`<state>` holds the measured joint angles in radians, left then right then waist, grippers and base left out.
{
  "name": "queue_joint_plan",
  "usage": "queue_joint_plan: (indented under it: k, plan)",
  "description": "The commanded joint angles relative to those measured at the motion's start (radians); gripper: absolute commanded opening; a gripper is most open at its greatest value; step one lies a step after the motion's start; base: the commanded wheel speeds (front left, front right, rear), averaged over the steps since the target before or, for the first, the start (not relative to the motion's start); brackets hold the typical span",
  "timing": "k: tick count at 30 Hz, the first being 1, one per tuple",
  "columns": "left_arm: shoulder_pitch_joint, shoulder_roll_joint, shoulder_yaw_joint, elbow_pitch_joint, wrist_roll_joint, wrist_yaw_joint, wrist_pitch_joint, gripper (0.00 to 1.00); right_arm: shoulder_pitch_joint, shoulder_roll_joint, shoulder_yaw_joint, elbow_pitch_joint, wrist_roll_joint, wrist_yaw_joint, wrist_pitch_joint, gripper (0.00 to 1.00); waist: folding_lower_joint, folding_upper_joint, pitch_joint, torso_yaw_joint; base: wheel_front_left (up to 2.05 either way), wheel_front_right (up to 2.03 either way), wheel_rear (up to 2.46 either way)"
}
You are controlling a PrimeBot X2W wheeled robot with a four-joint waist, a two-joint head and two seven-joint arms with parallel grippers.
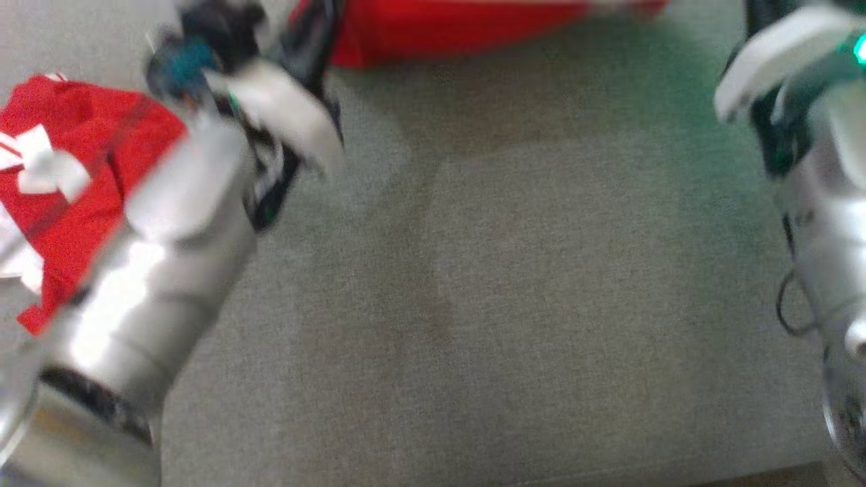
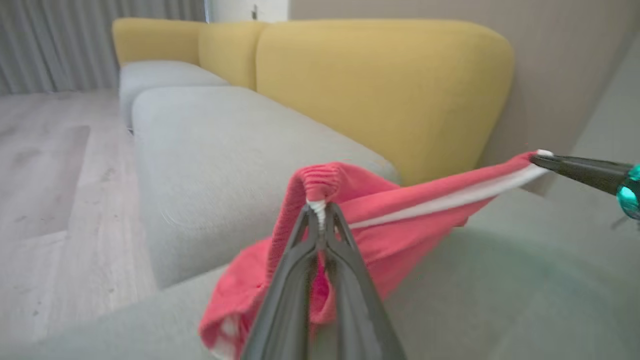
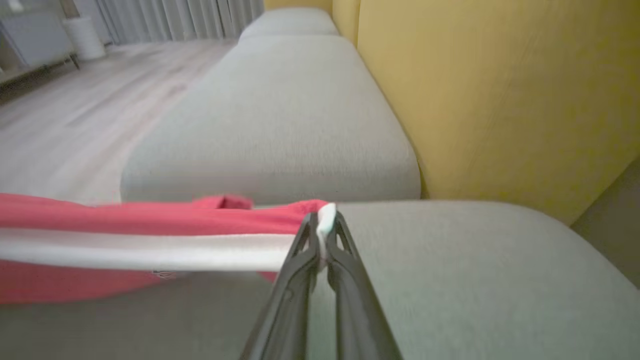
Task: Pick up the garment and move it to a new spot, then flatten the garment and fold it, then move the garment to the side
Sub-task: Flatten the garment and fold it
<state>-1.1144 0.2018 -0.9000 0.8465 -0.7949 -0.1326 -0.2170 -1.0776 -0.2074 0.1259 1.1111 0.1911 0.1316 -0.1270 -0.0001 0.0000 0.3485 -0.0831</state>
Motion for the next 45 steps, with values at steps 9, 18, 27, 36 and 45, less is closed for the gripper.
queue_joint_plan:
  k: [9,18,27,36,45]
  plan:
    - [0.209,0.098,-0.127,-0.131,-0.076,0.002,0.000,0.00,0.191,-0.133,0.264,-0.078,0.239,-0.001,0.230,0.00,0.0001,0.0000,-0.119,0.003,0.00,0.00,0.00]
    - [0.340,0.101,-0.174,-0.198,-0.070,0.031,-0.007,0.00,0.367,-0.286,0.382,-0.234,0.467,-0.001,0.387,0.00,0.0001,0.0000,-0.234,-0.001,0.00,0.00,0.00]
    - [0.497,0.124,-0.221,-0.389,-0.085,0.103,0.025,0.00,0.494,-0.375,0.364,-0.327,0.560,-0.001,0.467,0.00,0.0001,0.0000,-0.312,-0.022,0.00,0.00,0.00]
    - [0.547,0.153,-0.231,-0.600,-0.083,0.194,0.065,0.00,0.564,-0.416,0.239,-0.443,0.542,-0.001,0.450,0.00,0.0001,0.0000,-0.285,-0.006,0.00,0.00,0.00]
    - [0.472,0.169,-0.180,-0.660,-0.090,0.220,0.082,0.00,0.464,-0.333,0.084,-0.509,0.388,-0.001,0.403,0.00,0.0001,0.0000,-0.200,0.056,0.00,0.00,0.00]
